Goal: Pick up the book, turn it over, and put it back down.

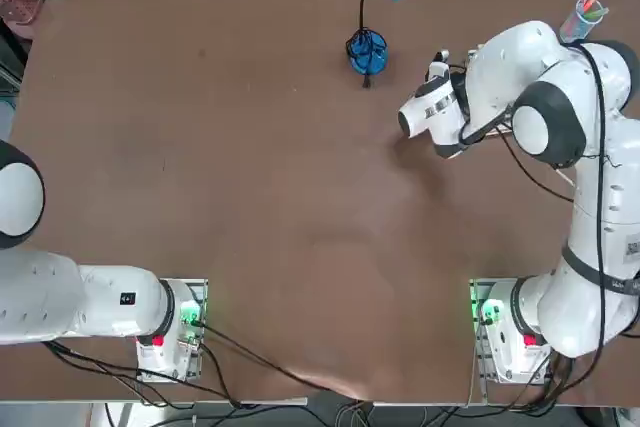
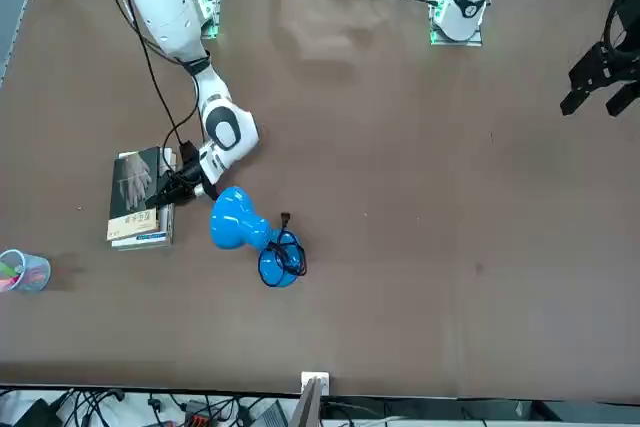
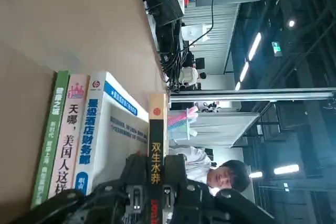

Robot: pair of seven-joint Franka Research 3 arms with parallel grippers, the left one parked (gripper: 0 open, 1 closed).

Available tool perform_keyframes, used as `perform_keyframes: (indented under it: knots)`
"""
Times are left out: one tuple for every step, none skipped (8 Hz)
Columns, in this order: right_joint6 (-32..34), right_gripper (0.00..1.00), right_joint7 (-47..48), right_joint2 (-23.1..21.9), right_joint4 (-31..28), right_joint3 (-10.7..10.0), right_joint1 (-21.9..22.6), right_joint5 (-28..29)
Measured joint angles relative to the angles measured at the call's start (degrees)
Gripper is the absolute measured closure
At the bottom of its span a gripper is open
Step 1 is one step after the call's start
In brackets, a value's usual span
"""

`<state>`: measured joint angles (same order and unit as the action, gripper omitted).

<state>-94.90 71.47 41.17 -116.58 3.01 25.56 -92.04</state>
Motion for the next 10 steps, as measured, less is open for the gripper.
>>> perform_keyframes:
  knots:
    - [0.0,0.69,0.1,0.0,0.0,0.0,0.0,0.0]
    - [0.1,0.59,0.1,0.0,0.1,0.0,0.0,-0.1]
    - [0.1,0.53,0.2,0.0,0.2,0.0,0.0,-0.1]
    - [0.1,0.42,0.2,0.0,0.3,0.0,0.0,-0.1]
    - [0.1,0.37,0.3,0.0,0.4,0.0,0.0,-0.1]
    - [0.3,0.2,0.3,0.0,0.5,0.0,0.0,-0.2]
    - [0.8,0.01,0.4,-0.1,0.6,0.0,0.0,-0.3]
    - [0.8,0.0,0.5,-0.3,0.6,0.0,0.0,-0.3]
    - [0.8,0.0,0.7,-0.4,0.8,0.0,0.0,-0.3]
    - [0.8,0.0,0.8,-0.7,1.1,0.0,-0.1,-0.1]
